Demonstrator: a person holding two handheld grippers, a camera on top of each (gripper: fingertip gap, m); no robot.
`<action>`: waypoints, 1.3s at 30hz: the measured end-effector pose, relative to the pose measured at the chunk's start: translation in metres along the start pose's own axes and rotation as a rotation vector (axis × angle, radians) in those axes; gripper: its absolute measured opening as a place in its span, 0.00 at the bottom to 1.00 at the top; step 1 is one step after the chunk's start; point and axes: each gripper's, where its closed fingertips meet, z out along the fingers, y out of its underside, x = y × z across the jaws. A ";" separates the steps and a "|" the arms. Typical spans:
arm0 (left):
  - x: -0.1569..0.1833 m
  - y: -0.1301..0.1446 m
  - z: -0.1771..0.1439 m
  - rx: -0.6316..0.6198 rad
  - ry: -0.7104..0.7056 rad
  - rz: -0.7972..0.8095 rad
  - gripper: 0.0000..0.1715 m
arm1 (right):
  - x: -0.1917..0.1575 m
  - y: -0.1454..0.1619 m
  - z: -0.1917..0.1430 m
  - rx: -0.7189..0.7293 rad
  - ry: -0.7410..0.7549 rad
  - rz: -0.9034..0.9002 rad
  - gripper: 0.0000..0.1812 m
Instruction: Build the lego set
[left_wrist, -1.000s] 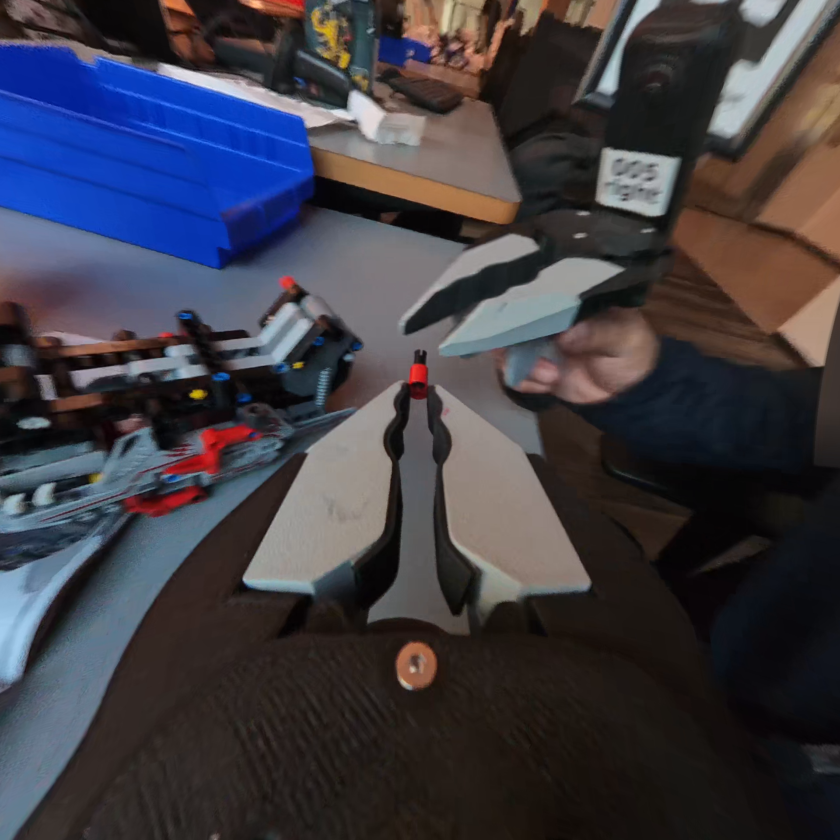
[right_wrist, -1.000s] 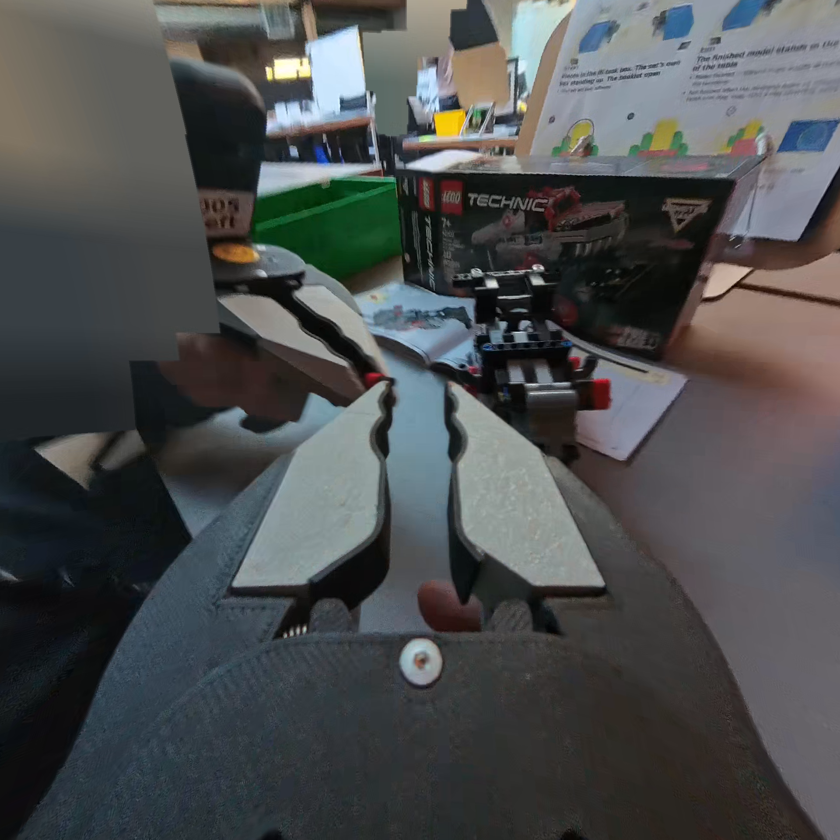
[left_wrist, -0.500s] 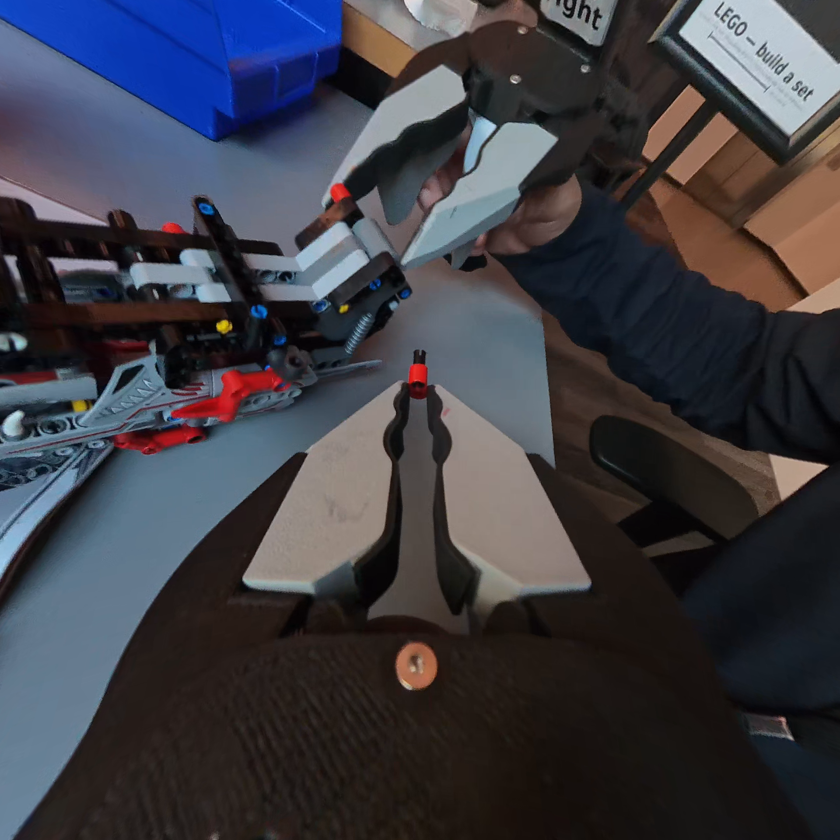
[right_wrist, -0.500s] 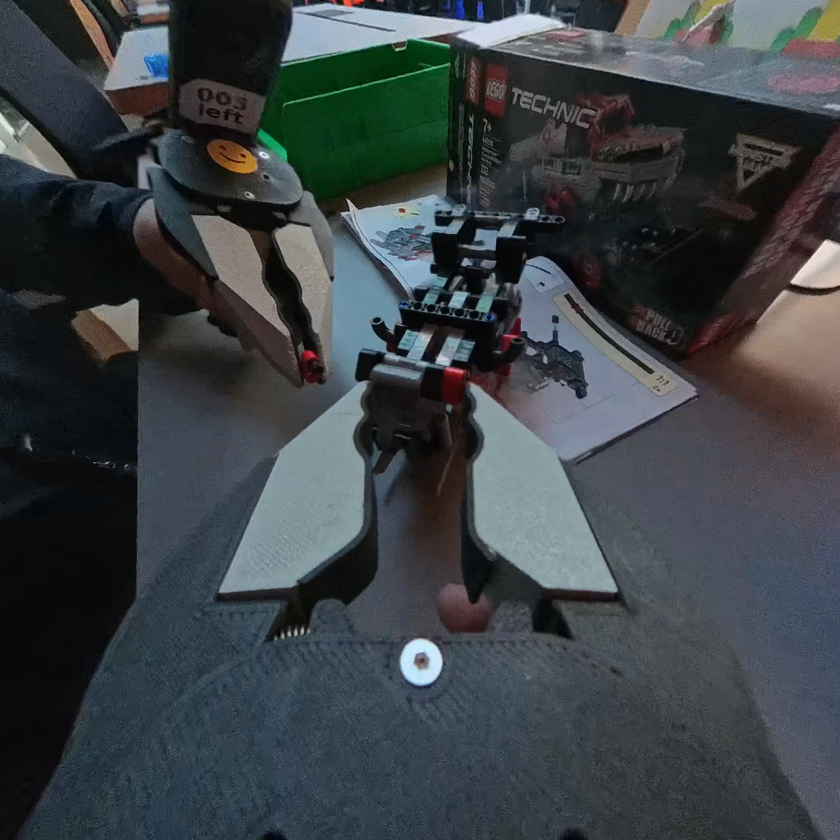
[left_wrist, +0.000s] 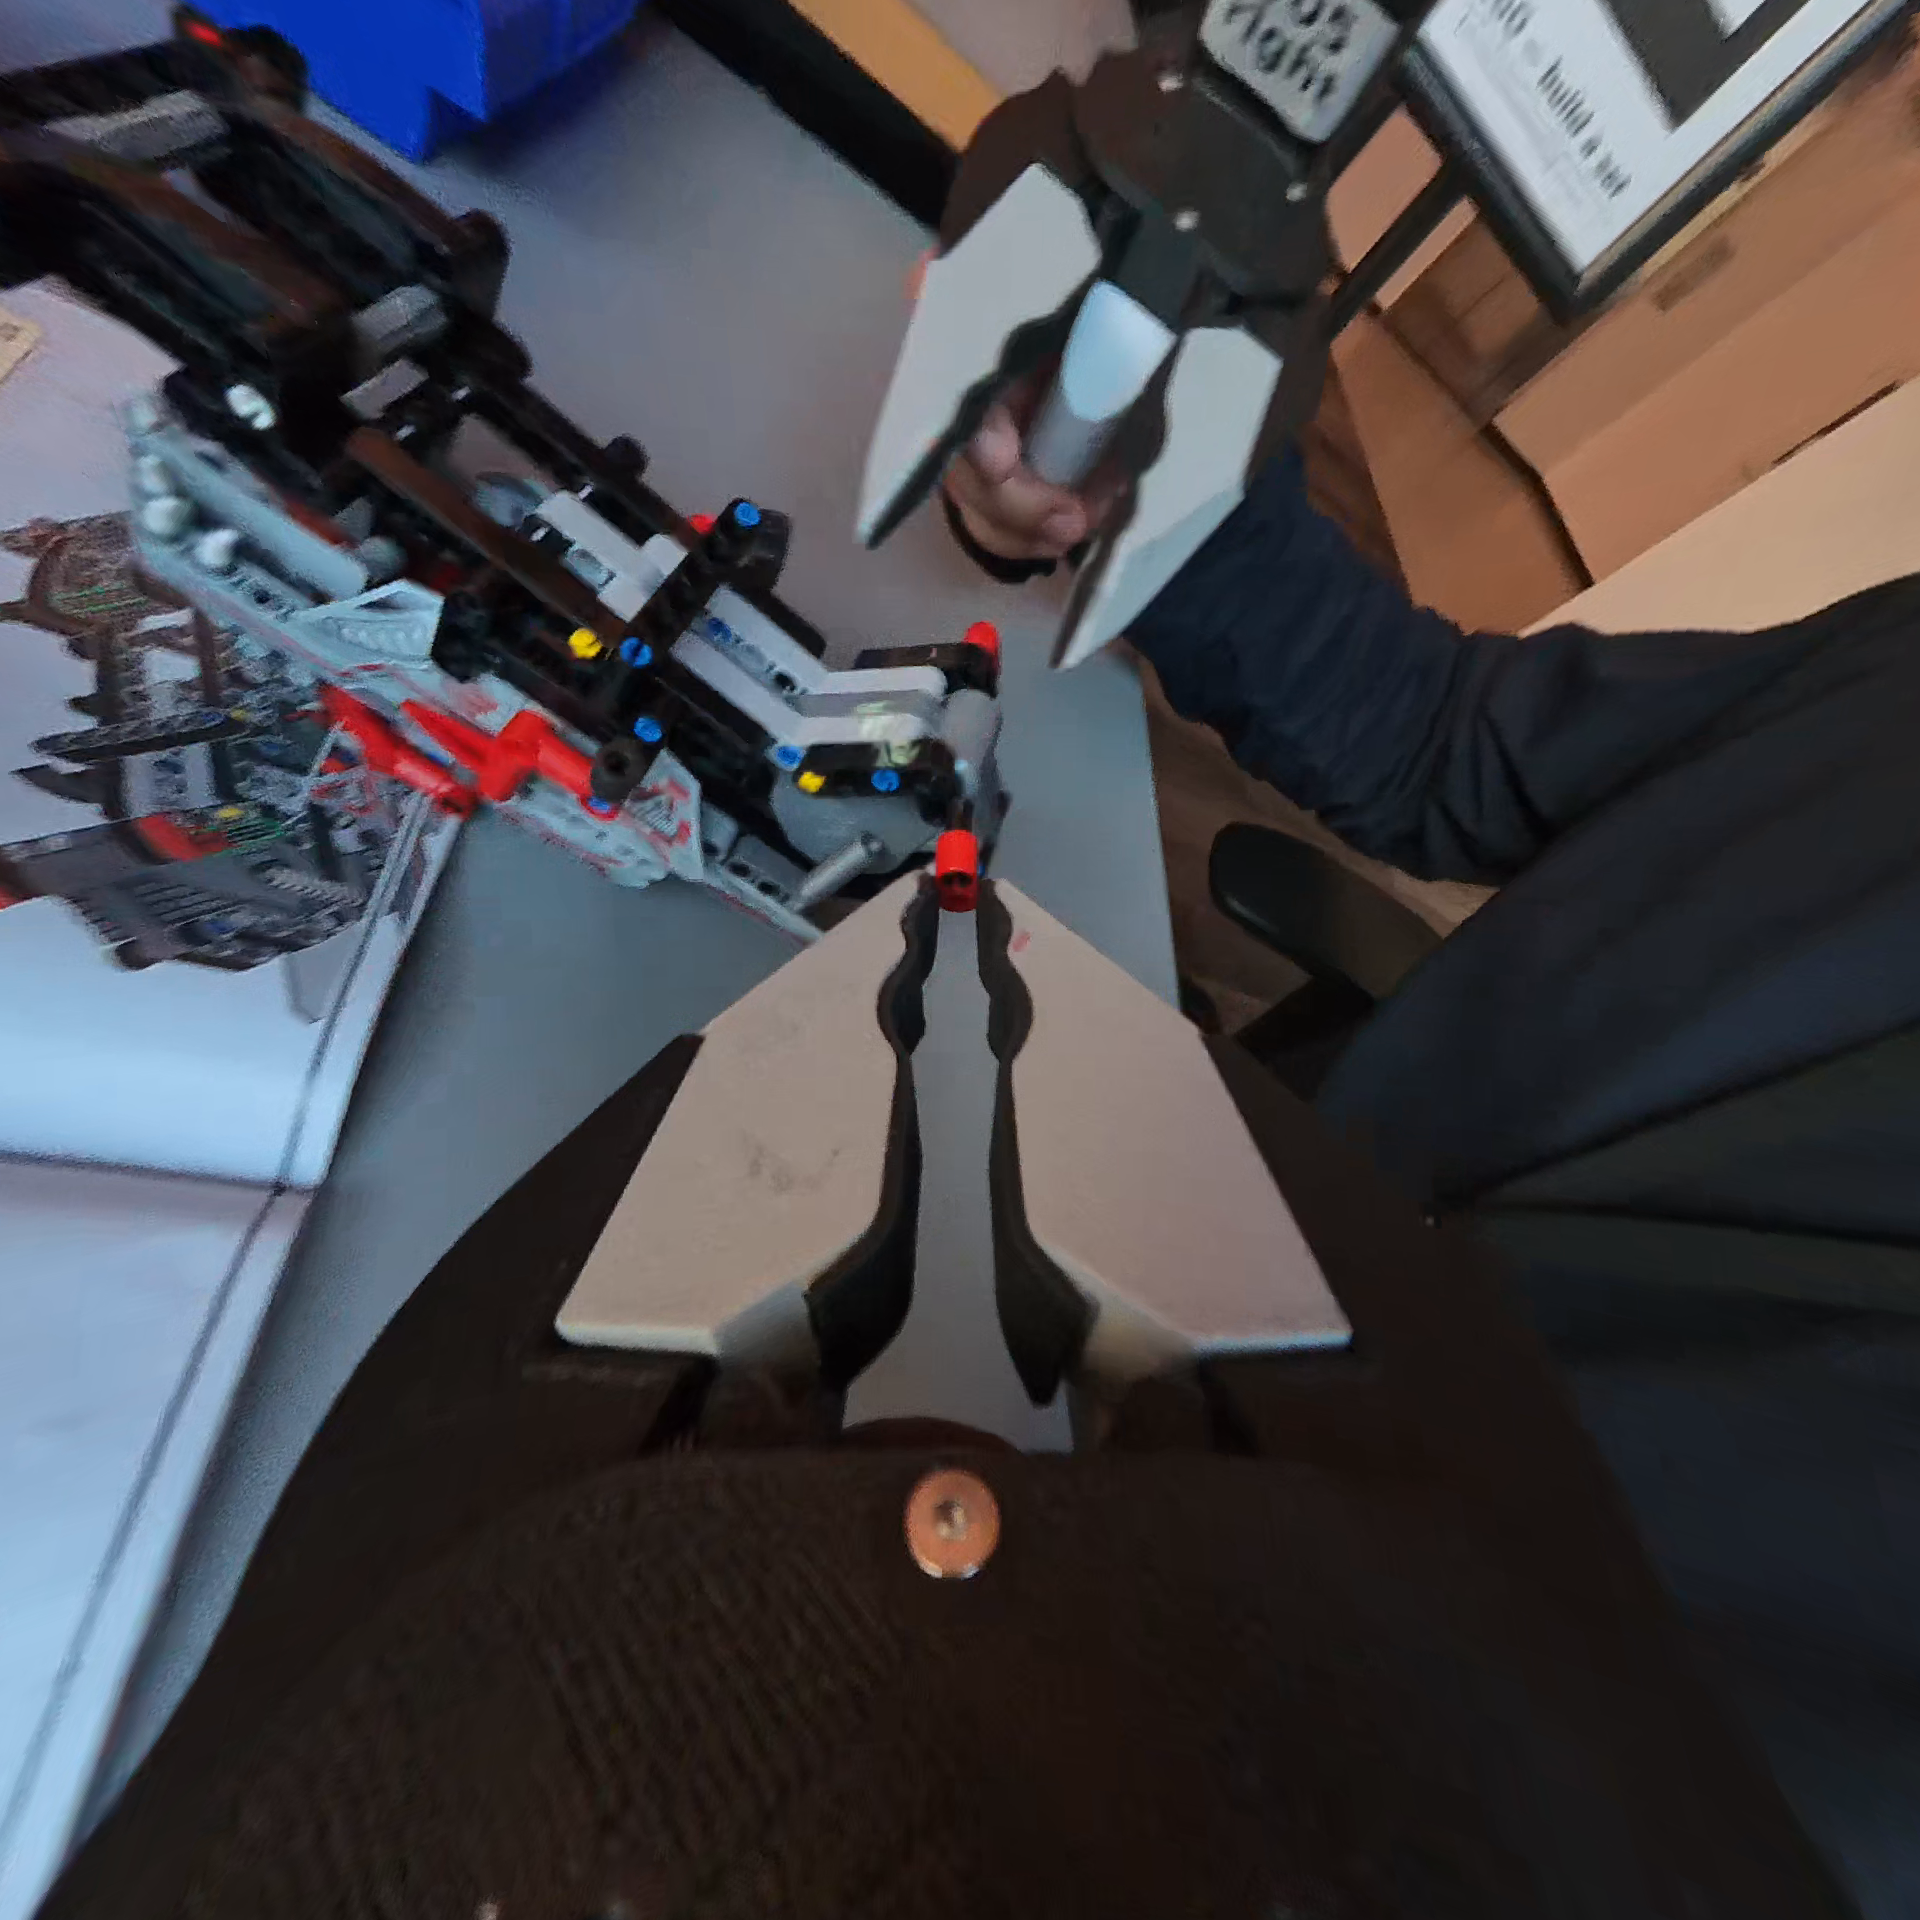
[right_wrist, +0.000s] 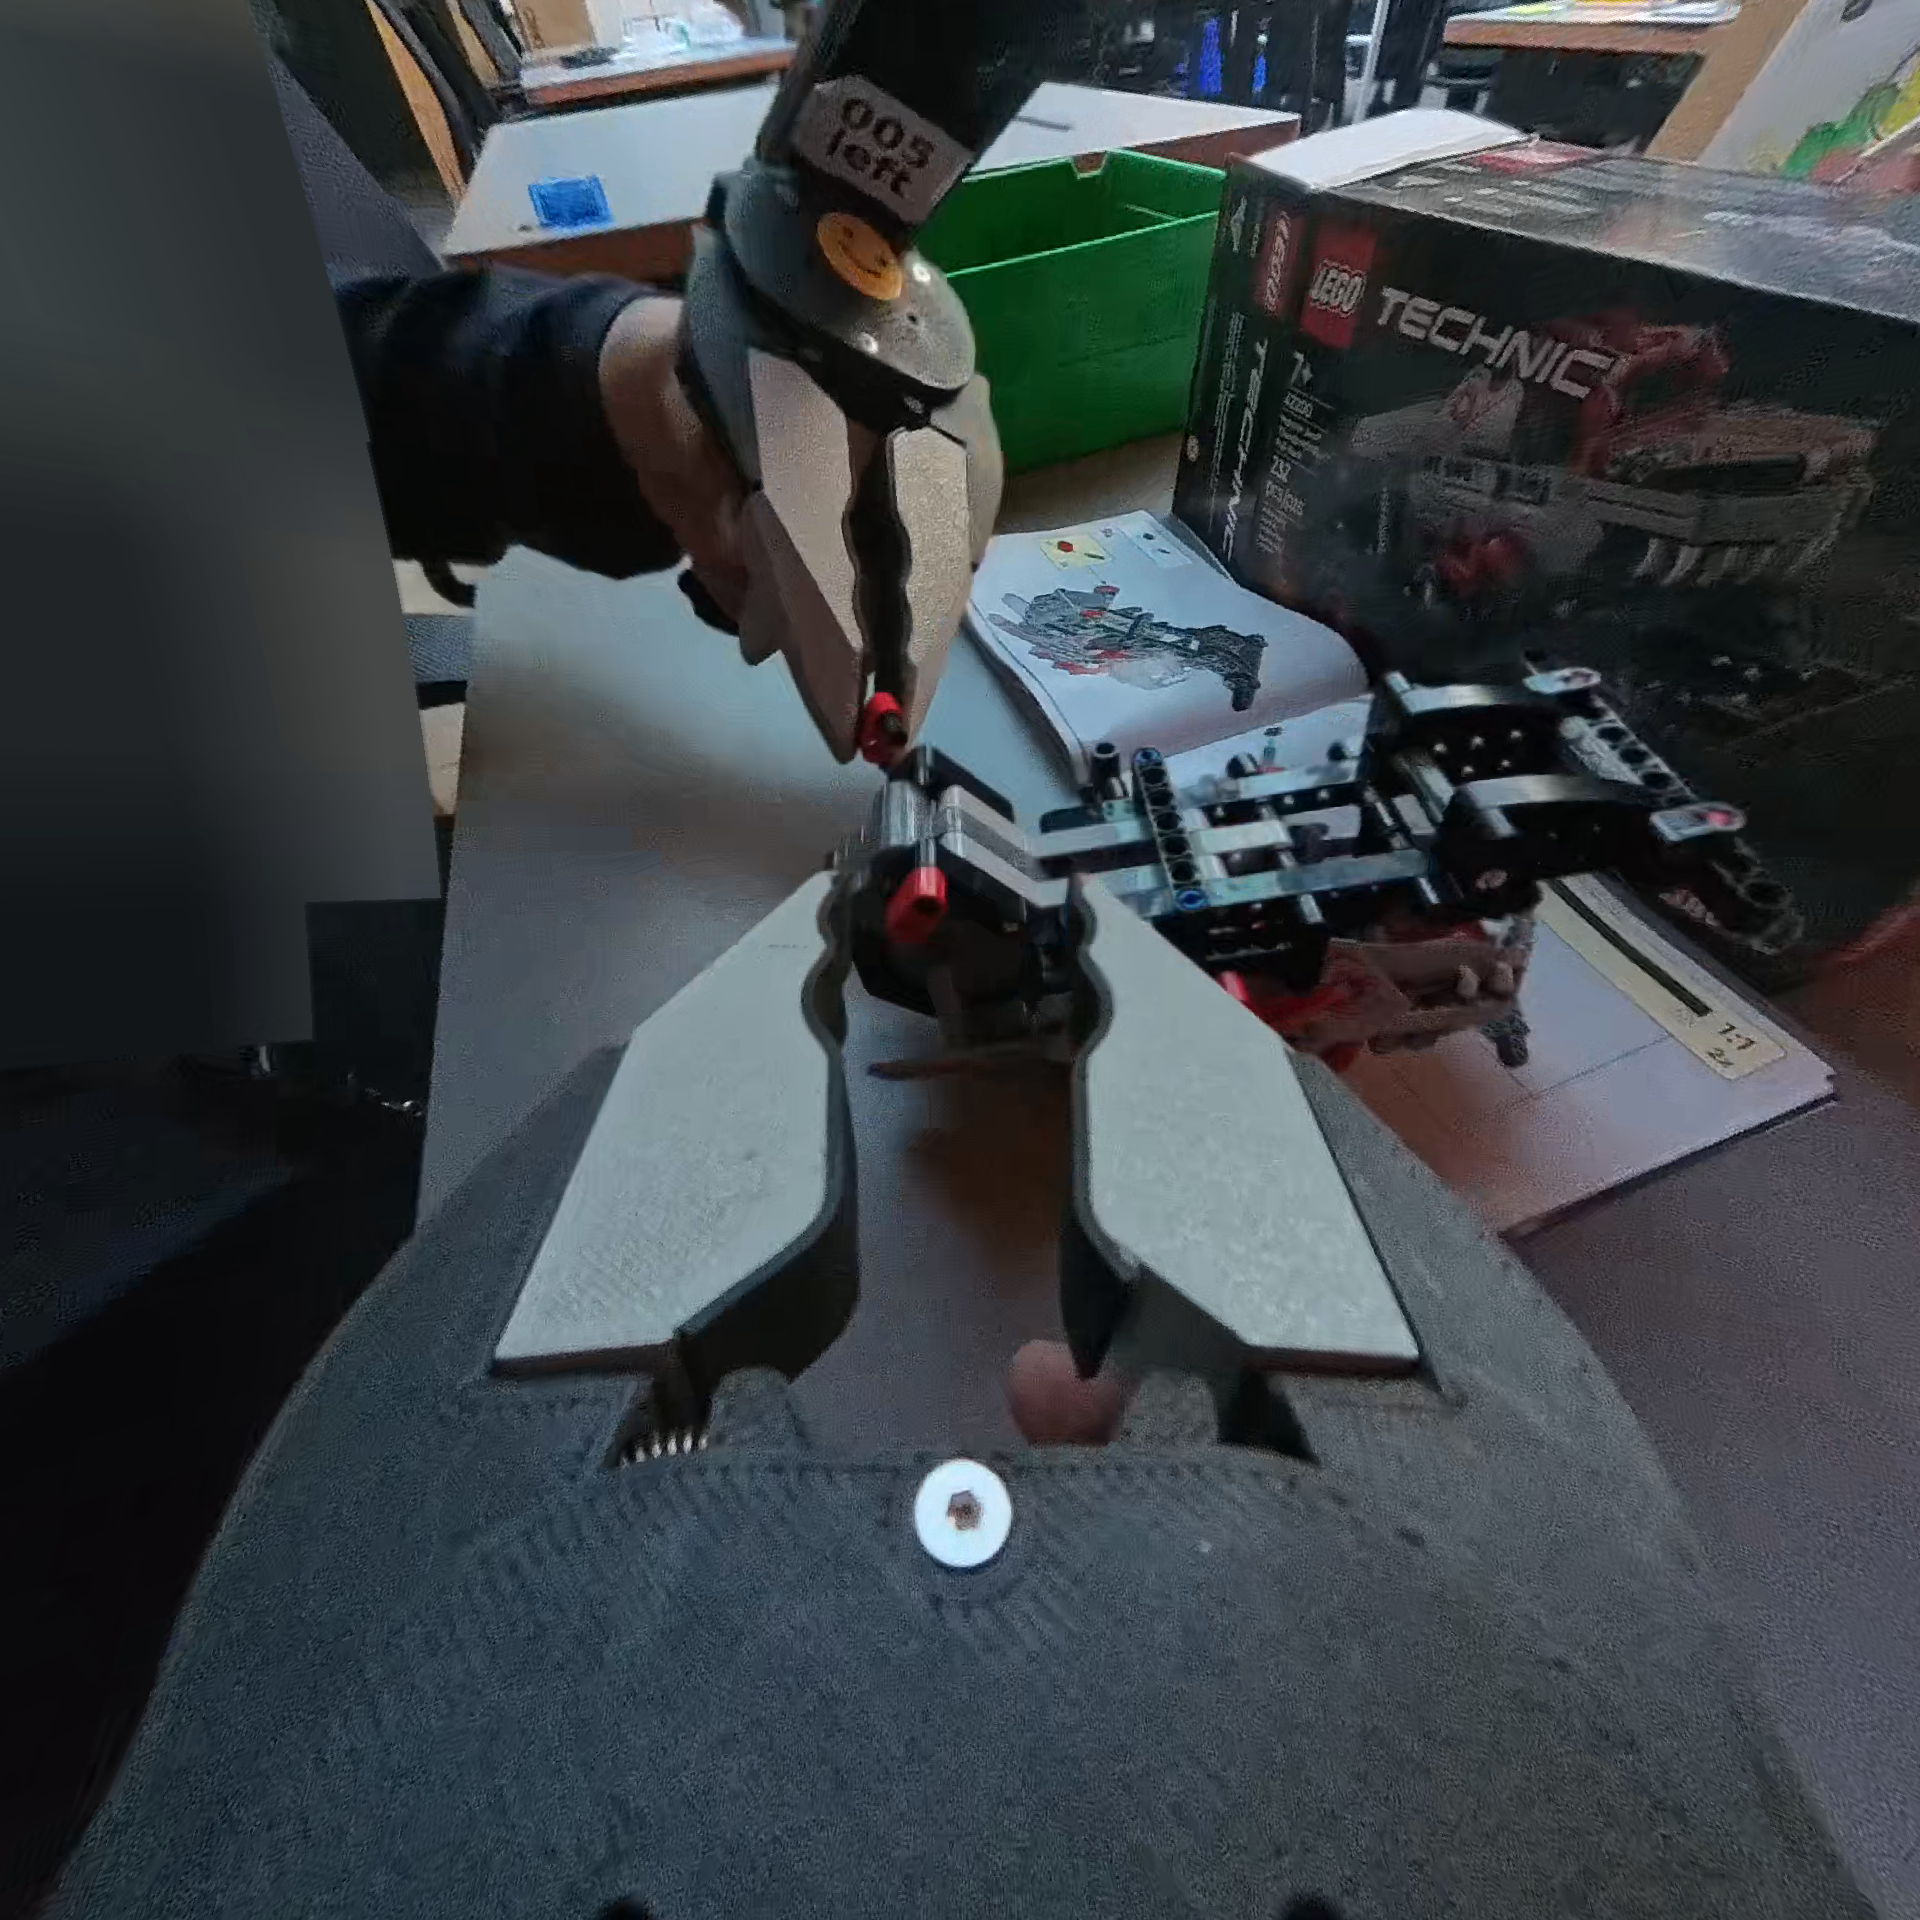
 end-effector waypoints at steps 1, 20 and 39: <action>-0.006 0.002 -0.003 -0.029 -0.014 0.004 0.02 | 0.000 0.002 0.002 -0.009 0.024 -0.027 0.19; -0.017 0.007 -0.006 -0.192 0.118 0.070 0.02 | -0.016 0.008 0.038 -0.151 0.144 -0.377 0.11; -0.011 0.005 0.009 -0.223 0.155 0.042 0.02 | -0.010 0.013 0.025 -0.106 0.019 -0.400 0.09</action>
